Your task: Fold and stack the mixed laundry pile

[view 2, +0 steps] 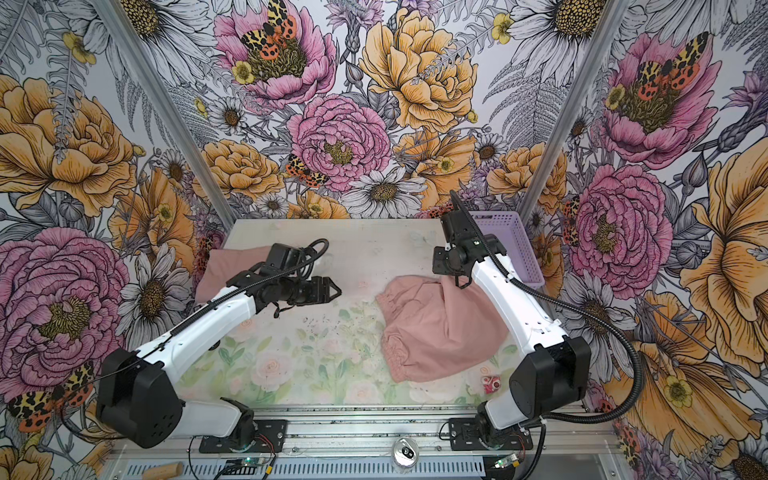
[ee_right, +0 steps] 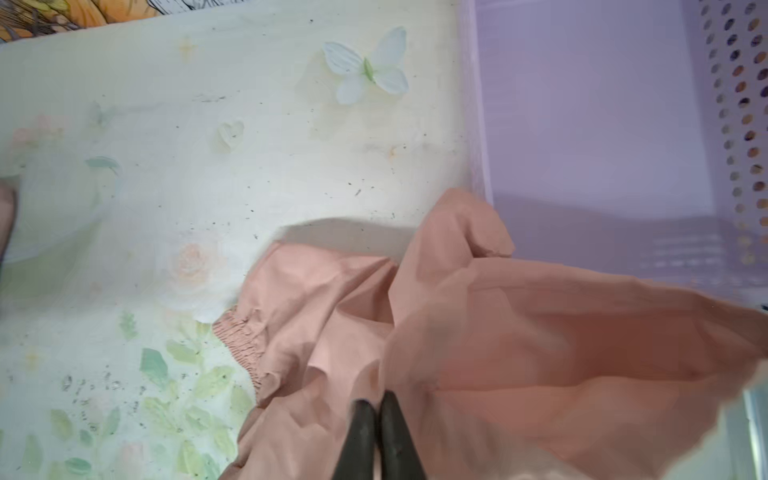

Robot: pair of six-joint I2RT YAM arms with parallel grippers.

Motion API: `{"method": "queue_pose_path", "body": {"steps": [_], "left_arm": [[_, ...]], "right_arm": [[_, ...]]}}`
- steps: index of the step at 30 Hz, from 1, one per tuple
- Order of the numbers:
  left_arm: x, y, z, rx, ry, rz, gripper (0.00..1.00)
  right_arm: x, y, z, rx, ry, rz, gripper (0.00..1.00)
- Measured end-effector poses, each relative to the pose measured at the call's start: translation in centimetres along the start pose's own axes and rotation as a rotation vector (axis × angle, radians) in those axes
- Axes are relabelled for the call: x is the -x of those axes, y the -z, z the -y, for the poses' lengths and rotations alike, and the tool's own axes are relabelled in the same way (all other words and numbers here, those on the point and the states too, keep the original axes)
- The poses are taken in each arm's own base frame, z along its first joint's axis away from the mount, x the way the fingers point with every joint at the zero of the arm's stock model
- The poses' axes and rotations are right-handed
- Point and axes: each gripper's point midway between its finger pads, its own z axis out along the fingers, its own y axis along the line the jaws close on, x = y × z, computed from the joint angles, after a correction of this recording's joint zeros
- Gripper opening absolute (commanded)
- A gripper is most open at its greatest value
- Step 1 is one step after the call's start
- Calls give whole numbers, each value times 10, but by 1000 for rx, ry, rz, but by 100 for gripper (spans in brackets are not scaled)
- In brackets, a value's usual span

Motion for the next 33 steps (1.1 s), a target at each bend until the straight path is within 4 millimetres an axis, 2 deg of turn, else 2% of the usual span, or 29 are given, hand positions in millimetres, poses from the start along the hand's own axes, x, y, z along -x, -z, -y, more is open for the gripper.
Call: {"method": "queue_pose_path", "body": {"steps": [3,5,10,12,14,22,23,26,28,30,33], "left_arm": [[-26,-34,34,-88,-52,-89,92],[-45,-53,50,-134,-77,-149,95],[-95,-95,71,-184,-155,-302,95],[-106,-104,72,-187,-172,-336,92],[-109,-113,72,-185,-188,-354,81],[-102,-160,72,-172,-208,-389,0],[-102,-163,71,-169,-211,-394,0],[-99,-162,67,-148,-210,-394,0],[-94,-152,56,-112,-197,-374,0],[-84,-129,37,-54,-167,-344,0],[-47,-82,6,44,-131,-239,0]], "right_arm": [[4,7,12,-30,-30,27,54],[5,14,16,-34,-39,46,58],[-2,26,23,-30,-53,66,62],[-5,27,26,-28,-59,66,62],[-9,28,28,-25,-64,63,63],[-13,29,31,-13,-77,58,63],[-13,29,30,-10,-77,57,63],[-15,28,29,-4,-76,50,63],[-19,25,28,4,-75,36,63],[-24,21,24,27,-74,19,63],[-34,11,17,81,-76,-8,63]]}}
